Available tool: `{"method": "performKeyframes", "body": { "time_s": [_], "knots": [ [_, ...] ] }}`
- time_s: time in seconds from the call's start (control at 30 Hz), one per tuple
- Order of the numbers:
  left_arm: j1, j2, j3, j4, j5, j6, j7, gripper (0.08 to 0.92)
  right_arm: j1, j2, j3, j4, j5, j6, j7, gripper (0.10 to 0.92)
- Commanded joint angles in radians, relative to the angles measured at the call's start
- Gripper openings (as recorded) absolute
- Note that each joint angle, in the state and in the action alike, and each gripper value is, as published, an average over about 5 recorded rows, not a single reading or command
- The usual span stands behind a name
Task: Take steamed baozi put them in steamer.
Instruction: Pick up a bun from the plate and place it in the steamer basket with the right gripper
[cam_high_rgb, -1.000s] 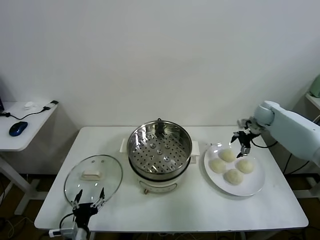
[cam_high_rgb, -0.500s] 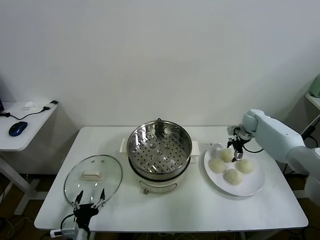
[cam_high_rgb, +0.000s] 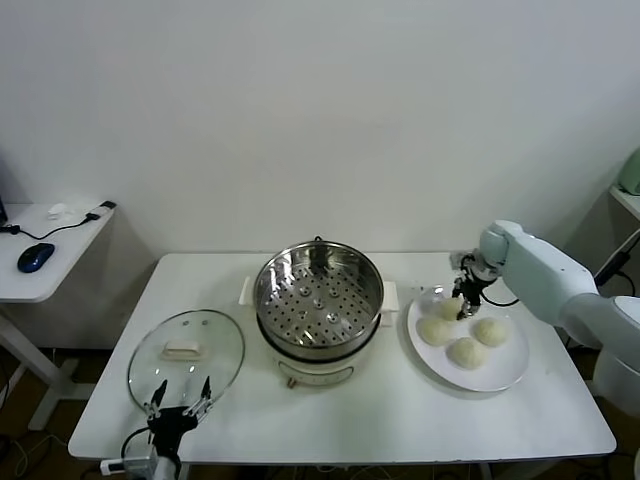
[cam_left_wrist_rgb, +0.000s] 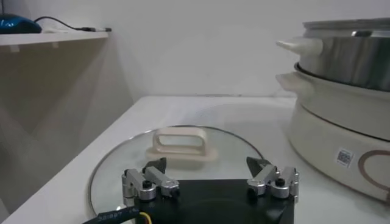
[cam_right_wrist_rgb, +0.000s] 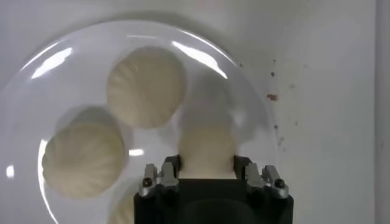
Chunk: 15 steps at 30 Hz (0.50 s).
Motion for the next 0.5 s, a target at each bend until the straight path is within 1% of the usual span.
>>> {"method": "performKeyframes", "body": {
  "time_s": [0.03, 0.17, 0.23, 0.33, 0.43, 0.5],
  "knots": [
    [0.001, 0.0, 0.001, -0.006, 0.001, 0.001, 0.0, 0.823, 0.124, -0.043, -0.106, 0.117, 0.092, -0.008, -0.011, 0.582],
    [0.001, -0.003, 0.009, -0.015, 0.002, 0.002, 0.0, 0.823, 0.42, -0.045, -0.331, 0.273, 0.246, 0.029, -0.03, 0.585],
    [0.003, -0.006, 0.013, -0.021, 0.003, 0.002, 0.0, 0.823, 0.572, -0.012, -0.421, 0.345, 0.333, 0.064, -0.042, 0.585],
    [0.007, -0.007, 0.017, -0.029, 0.005, 0.003, 0.001, 0.823, 0.725, 0.07, -0.488, 0.466, 0.439, 0.117, -0.055, 0.585],
    [0.008, -0.007, 0.019, -0.031, 0.007, 0.003, 0.001, 0.823, 0.809, 0.166, -0.511, 0.59, 0.495, 0.179, -0.053, 0.585],
    [0.01, -0.007, 0.02, -0.032, 0.009, 0.003, 0.001, 0.823, 0.814, 0.225, -0.513, 0.65, 0.48, 0.246, -0.04, 0.585]
  ]
}}
